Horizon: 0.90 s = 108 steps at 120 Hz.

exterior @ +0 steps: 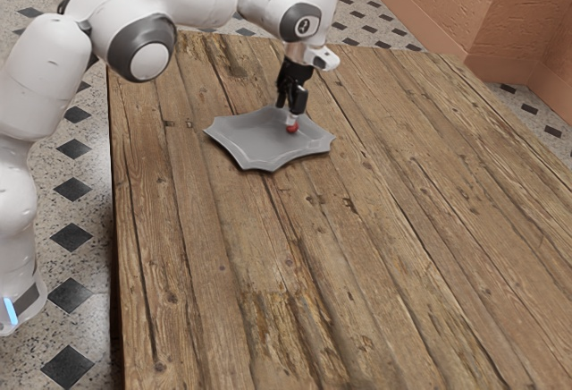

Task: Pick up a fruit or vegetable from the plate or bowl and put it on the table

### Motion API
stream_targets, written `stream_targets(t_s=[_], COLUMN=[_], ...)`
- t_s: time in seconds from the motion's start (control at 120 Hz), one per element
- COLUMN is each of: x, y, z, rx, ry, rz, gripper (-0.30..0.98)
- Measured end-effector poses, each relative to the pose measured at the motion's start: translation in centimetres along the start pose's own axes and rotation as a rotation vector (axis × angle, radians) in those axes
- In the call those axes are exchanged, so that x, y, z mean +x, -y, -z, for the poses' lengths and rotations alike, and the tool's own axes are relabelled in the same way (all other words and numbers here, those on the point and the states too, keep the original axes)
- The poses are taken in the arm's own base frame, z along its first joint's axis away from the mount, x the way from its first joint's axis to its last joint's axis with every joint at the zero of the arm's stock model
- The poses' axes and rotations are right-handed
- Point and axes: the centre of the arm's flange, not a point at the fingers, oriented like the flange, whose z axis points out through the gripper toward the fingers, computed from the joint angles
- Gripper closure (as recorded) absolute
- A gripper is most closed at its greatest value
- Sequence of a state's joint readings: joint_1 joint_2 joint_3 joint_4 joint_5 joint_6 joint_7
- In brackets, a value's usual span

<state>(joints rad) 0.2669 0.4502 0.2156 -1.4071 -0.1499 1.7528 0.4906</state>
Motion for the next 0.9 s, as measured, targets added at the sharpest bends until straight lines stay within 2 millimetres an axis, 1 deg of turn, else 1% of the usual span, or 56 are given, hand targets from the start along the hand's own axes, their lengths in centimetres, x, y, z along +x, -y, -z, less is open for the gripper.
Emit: stream_targets(t_s=[0.333, 0.383, 0.492, 0.558, 0.683, 0.817, 0.9], x=[1.0, 1.1, 1.2, 1.2, 1.3, 1.3, 1.3], y=[0.3, 0.3, 0.3, 0.2, 0.1, 0.2, 0.2], z=[-1.4, -1.5, -1.6, -1.6, -1.6, -1.7, -1.8], rx=[0.003, 0.004, 0.005, 0.005, 0.006, 0.006, 0.007], ry=[-0.034, -0.036, -0.04, -0.042, -0.044, -0.043, -0.043], rz=[0.029, 0.031, 0.036, 0.038, 0.04, 0.044, 0.046], gripper=[0.03, 0.09, 0.25, 0.31, 0.38, 0.48, 0.47])
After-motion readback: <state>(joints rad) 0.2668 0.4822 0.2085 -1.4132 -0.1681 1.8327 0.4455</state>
